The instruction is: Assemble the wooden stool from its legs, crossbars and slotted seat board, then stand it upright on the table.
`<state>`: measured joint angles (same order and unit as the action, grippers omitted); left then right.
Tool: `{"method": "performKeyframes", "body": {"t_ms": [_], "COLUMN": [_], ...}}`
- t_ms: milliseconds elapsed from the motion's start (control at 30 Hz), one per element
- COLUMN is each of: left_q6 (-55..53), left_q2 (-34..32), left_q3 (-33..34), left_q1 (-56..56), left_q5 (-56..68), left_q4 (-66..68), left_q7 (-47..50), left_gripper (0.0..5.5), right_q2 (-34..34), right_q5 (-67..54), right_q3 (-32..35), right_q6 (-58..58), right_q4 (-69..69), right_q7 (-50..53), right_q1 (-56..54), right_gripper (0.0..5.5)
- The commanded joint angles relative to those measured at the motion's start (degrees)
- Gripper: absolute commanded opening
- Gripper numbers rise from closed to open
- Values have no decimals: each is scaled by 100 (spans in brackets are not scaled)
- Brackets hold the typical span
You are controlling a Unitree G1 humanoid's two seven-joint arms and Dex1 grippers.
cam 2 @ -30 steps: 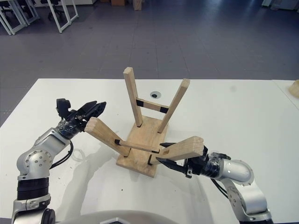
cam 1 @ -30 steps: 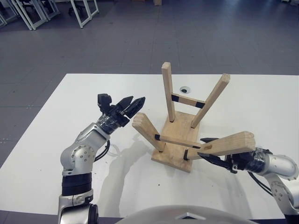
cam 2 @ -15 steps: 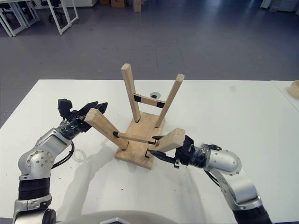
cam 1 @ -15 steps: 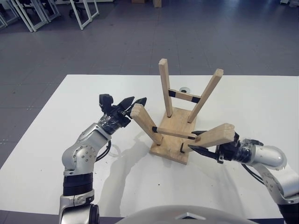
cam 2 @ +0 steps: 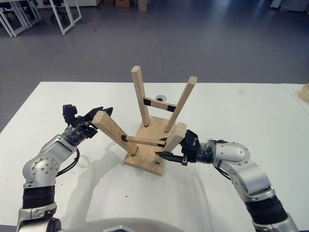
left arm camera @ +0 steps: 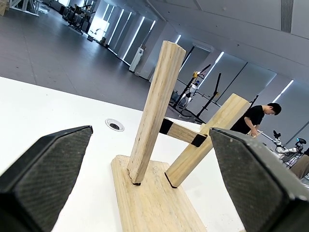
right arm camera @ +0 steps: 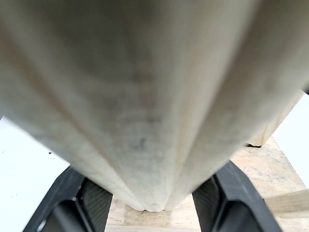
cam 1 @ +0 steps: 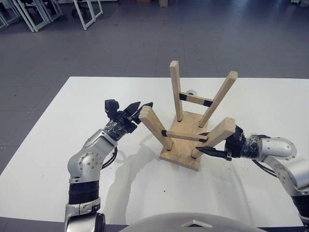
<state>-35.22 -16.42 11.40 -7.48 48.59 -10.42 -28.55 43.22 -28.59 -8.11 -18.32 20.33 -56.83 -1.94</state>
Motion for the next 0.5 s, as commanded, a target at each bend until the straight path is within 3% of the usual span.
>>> {"method": "performKeyframes", "body": {"t_ms": [33, 200, 500], "left_q6": [410, 893, -338], "left_q2": [-49, -331, -283], "left_q3": [353, 946, 428], "left_q1": [-377, -1069, -2499], "left_q5": [-415, -1026, -425], "left_q4": [167, 540, -1604], "left_q7": [526, 1372, 2668], "left_gripper": [447, 447, 302], "right_q2": [28, -344, -689], "right_q5": [643, 876, 1062], "right_q3": [-278, -485, -602], "right_q6": [-137, -33, 104], "right_q4": [-385, -732, -1248], "right_q7": [277, 718, 1030], "right_q1": [279, 112, -114], "right_gripper": [204, 204, 204]}}
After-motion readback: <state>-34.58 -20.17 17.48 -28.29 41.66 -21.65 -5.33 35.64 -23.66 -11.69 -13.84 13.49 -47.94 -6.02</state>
